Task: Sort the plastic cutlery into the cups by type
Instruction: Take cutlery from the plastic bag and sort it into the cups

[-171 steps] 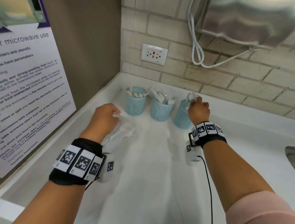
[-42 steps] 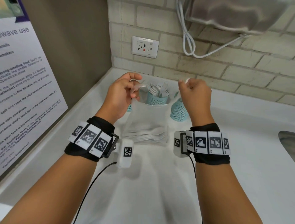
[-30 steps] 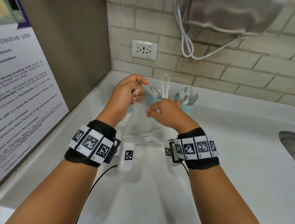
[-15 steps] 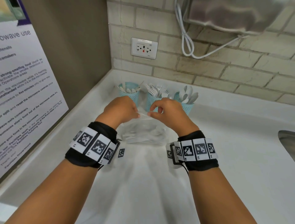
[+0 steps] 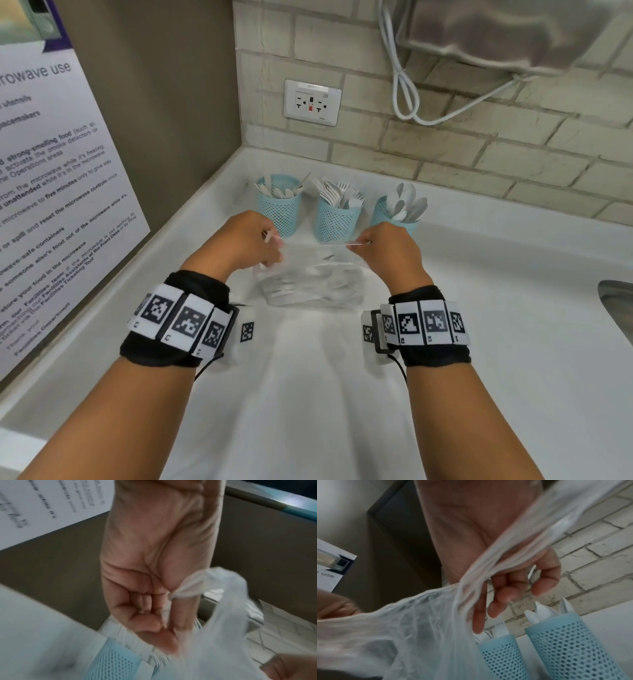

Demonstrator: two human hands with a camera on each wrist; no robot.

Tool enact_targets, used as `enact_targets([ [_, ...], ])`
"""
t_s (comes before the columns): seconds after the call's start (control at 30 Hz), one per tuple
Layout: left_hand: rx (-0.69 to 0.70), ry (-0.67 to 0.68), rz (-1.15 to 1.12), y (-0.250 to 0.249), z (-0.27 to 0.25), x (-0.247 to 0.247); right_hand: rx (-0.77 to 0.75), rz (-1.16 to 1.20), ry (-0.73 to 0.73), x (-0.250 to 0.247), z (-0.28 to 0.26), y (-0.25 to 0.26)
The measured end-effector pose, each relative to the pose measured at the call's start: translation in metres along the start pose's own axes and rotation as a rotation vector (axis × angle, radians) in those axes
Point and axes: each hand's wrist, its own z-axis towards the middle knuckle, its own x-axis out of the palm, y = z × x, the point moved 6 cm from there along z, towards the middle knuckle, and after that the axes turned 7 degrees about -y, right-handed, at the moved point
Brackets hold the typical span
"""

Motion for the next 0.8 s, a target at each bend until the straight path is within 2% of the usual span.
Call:
enact_targets([
  [0.07,-0.031,0.019,-0.184,0.006,0.002,0.003,0.072,0.229,0.023,0.002,0.001,-0.007],
  [0.13,-0.188,0.147,-0.637,0.009,0.0,0.012,0.243,0.639,0.156,0.009,-0.004,-0.01],
  [0.2,-0.361,0.234,-1.09,0.013,-0.001,0.019,0.43,1.037,0.358,0.019,-0.01,-0.012],
  [0.23,-0.431,0.253,-1.257,0.017,-0.001,0.02,0.497,1.193,0.413,0.021,-0.011,-0.013],
  [0.3,-0.502,0.283,-1.458,0.023,0.003,0.027,0.606,1.426,0.433,0.025,-0.008,-0.019],
  [0.4,-0.503,0.225,-1.478,0.024,0.004,0.035,0.774,1.628,0.368,0.039,-0.007,-0.028],
  [0.47,-0.534,0.164,-1.584,0.024,0.009,0.042,0.856,1.734,0.357,0.049,-0.012,-0.025],
  [0.6,-0.669,0.132,-1.799,0.025,0.008,0.054,0.848,1.667,0.366,0.06,-0.019,-0.025],
  [0.63,-0.696,0.13,-1.834,0.031,0.009,0.055,0.869,1.707,0.359,0.063,-0.019,-0.03],
  [0.73,-0.768,0.103,-1.837,0.056,0.015,0.053,0.943,2.031,0.373,0.068,-0.014,-0.042],
  [0.8,-0.747,0.164,-1.79,0.061,0.015,0.05,0.935,1.967,0.32,0.067,-0.01,-0.051],
])
